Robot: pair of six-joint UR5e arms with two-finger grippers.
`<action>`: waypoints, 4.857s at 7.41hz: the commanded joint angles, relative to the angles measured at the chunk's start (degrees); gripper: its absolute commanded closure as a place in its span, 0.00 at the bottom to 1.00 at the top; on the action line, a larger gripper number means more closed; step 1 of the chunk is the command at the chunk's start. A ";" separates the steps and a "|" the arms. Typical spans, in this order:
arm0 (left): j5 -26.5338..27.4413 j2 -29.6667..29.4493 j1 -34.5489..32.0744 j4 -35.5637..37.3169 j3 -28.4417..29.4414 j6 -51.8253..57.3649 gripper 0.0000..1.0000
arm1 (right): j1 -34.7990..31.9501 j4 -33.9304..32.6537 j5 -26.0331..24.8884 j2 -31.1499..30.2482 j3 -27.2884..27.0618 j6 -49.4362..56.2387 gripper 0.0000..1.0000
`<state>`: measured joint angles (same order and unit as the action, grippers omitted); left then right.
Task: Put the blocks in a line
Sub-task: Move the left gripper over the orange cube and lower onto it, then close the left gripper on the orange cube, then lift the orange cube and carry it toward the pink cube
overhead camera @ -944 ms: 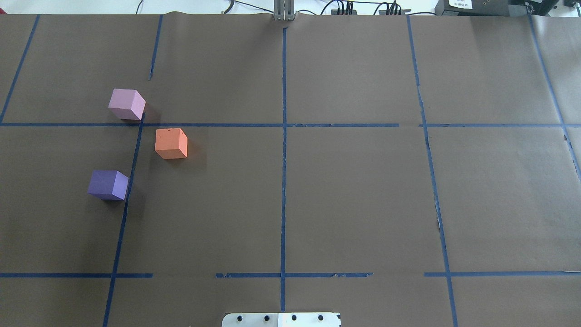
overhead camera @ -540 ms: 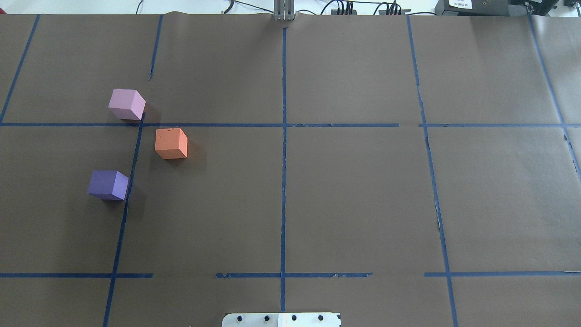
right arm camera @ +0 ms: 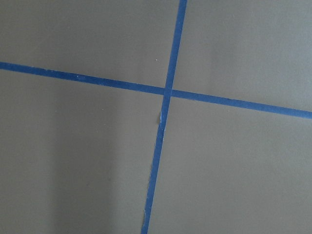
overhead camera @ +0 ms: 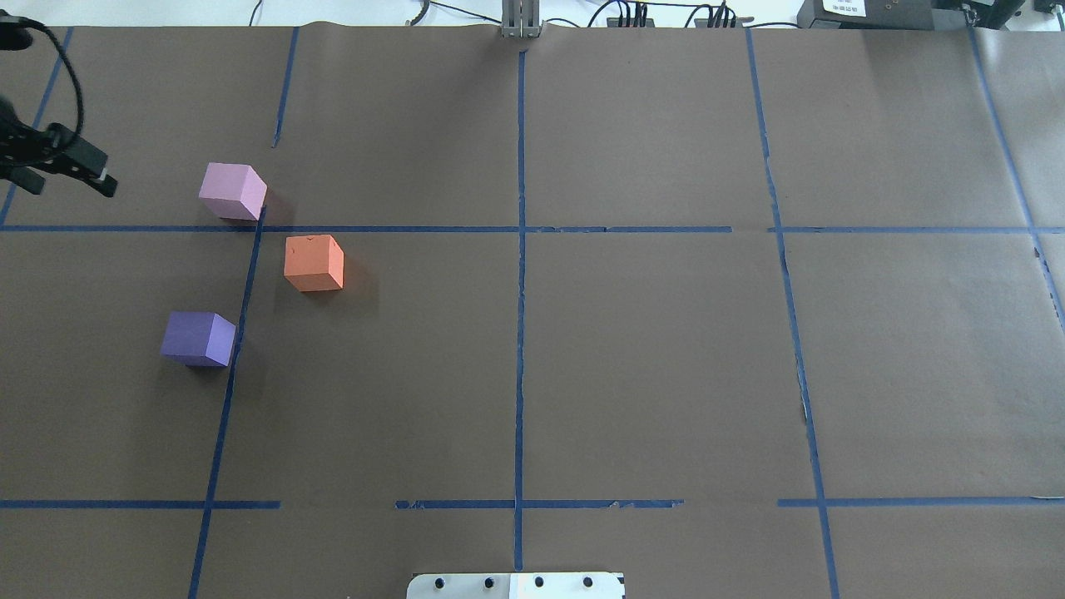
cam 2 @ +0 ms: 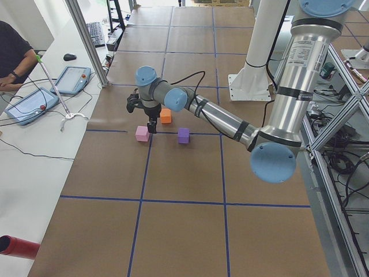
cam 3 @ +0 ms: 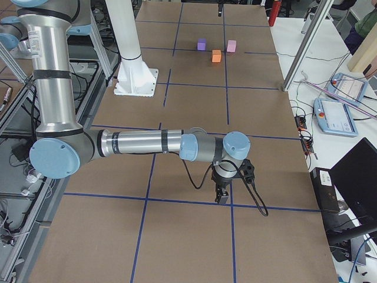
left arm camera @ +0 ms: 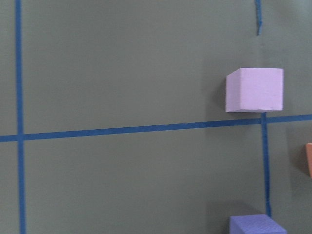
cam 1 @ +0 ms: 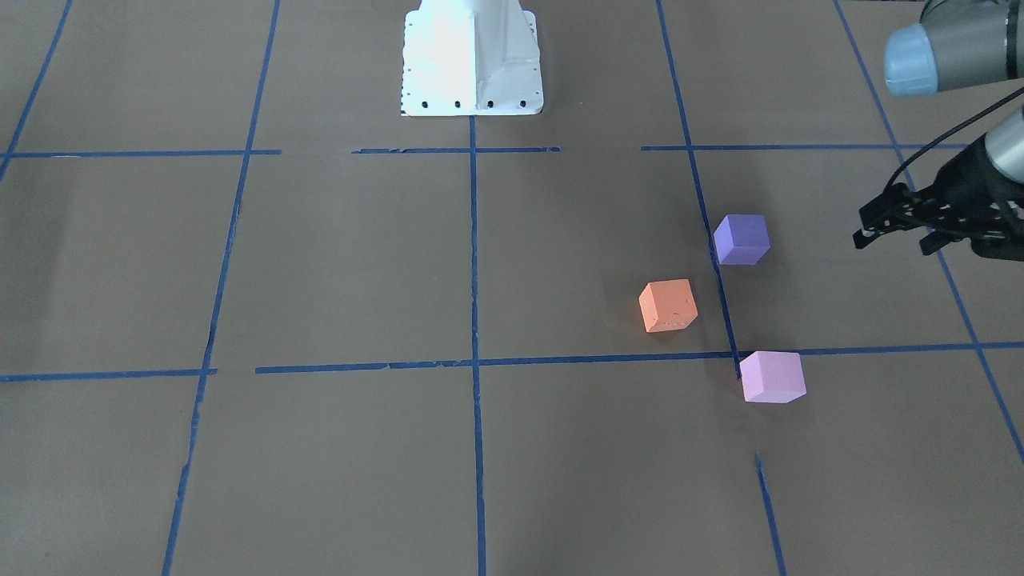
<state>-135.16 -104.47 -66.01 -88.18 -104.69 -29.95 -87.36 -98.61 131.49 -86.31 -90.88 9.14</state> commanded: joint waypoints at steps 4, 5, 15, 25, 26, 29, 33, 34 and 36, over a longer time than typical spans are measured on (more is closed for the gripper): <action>5.08 -11.36 16.08 -1.02 7.20 -13.99 0.00 | 0.00 0.00 0.00 0.00 0.00 0.00 0.00; 5.17 -11.80 16.52 -1.81 8.78 -14.52 0.00 | 0.00 0.00 0.00 0.00 0.00 0.00 0.00; 9.21 -13.92 19.33 -13.42 17.67 -30.52 0.00 | 0.00 0.00 0.00 0.00 0.00 0.00 0.00; 9.39 -14.88 20.92 -16.14 21.63 -31.66 0.09 | 0.00 0.00 0.00 0.00 0.00 0.00 0.00; 9.82 -14.97 20.92 -16.14 21.80 -31.84 0.11 | 0.00 0.00 0.00 0.00 0.00 0.00 0.00; 10.18 -15.76 20.92 -16.06 21.81 -33.07 0.34 | 0.00 0.00 0.00 0.00 0.00 0.00 0.00; 10.00 -13.66 16.45 -10.56 13.23 -32.11 0.57 | 0.00 0.00 0.00 0.00 0.00 0.00 0.00; 10.09 -11.91 14.09 -6.69 9.10 -28.80 0.56 | 0.00 0.00 0.00 0.00 0.00 0.00 0.00; 10.35 -10.32 8.81 -1.22 6.08 -18.17 0.54 | 0.00 0.00 0.00 0.00 0.00 0.00 0.00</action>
<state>-124.98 -115.94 -54.38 -92.52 -96.57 -53.96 -87.36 -98.61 131.49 -86.31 -90.88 9.14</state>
